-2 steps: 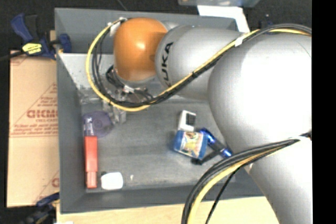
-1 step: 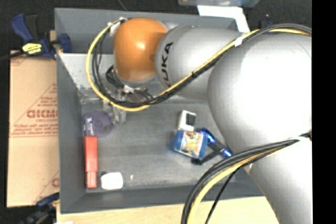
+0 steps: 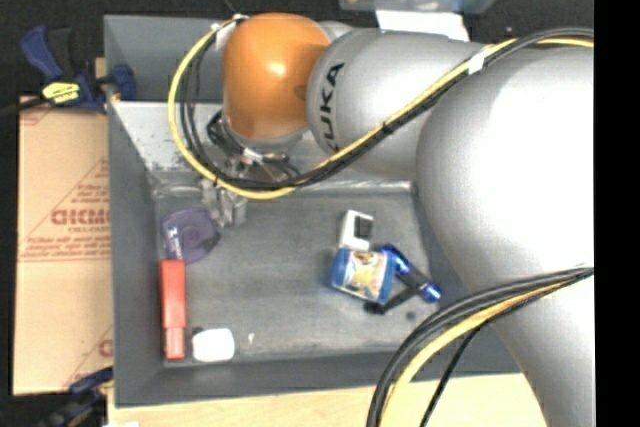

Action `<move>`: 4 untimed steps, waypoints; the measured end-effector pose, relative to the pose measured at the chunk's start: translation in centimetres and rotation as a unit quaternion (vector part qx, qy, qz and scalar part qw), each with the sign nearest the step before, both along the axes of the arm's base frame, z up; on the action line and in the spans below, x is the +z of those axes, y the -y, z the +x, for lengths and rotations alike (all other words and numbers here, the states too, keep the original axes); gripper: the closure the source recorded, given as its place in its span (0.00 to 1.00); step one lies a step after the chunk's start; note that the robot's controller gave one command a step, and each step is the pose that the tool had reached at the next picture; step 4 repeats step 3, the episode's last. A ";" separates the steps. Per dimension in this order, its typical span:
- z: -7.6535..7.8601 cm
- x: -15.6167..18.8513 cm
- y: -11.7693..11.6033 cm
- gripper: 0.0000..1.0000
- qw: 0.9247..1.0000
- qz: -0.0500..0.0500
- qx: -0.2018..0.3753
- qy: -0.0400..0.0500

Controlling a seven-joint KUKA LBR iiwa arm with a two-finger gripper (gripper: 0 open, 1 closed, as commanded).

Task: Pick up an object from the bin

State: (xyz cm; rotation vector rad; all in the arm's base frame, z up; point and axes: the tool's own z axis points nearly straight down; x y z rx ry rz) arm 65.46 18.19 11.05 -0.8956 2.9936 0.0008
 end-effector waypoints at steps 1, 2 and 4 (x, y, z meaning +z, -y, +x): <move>0.0 1.2 0.0 1.00 1.000 0.001 -0.002 0.000; 0.2 3.2 0.0 1.00 1.000 0.002 -0.002 0.004; 0.2 5.5 0.1 1.00 1.000 0.003 -0.004 0.003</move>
Offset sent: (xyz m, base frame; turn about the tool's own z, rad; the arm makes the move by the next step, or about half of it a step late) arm 0.0029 0.0005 0.0456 0.0009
